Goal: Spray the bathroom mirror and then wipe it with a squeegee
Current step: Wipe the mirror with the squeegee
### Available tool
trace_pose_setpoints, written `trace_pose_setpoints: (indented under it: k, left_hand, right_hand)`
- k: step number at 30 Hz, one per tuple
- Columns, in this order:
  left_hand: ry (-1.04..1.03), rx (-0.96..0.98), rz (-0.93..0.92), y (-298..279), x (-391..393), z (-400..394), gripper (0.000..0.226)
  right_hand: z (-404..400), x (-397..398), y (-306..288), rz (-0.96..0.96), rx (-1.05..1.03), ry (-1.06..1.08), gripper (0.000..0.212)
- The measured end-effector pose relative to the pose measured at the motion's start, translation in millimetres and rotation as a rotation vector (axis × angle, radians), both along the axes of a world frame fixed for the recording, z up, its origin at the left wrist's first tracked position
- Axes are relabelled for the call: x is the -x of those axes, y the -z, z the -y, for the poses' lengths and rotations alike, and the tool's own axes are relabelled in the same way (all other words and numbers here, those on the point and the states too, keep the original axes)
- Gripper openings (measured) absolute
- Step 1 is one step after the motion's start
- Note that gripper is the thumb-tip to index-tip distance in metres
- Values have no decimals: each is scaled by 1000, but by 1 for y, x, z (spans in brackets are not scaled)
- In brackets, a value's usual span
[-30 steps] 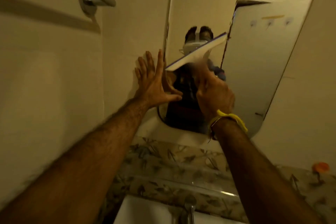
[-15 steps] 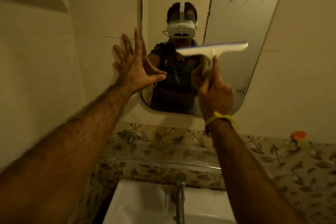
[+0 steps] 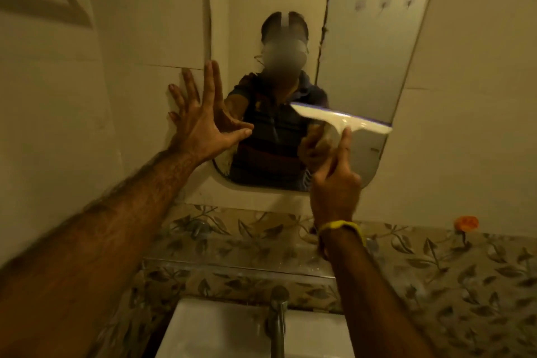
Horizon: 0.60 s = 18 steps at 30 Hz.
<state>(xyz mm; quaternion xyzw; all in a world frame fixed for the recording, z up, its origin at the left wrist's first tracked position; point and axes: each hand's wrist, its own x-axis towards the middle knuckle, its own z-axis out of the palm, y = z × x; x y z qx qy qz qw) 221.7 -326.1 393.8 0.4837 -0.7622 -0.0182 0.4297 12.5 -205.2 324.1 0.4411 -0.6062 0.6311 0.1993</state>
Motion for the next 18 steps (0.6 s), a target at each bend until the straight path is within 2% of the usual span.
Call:
trace_pose_setpoints:
  k: [2, 6, 8, 11, 13, 18]
  left_hand:
    - [-14, 3, 19, 2, -1, -2, 144]
    - [-49, 18, 32, 3, 10, -4, 144]
    - [-62, 25, 28, 5, 11, -2, 145]
    - [-67, 33, 49, 8, 10, -2, 143]
    - [-64, 31, 63, 8, 9, -3, 143]
    - [-61, 15, 86, 7, 5, -8, 146]
  right_hand:
    - [4, 10, -14, 45, 95, 51, 54]
    - [14, 30, -79, 237, 315, 112, 50]
    - [17, 21, -72, 268, 312, 125, 50]
    - [15, -14, -12, 271, 206, 40, 52]
    - [13, -26, 5, 264, 152, -8, 53]
    - [27, -8, -56, 374, 285, 33, 51]
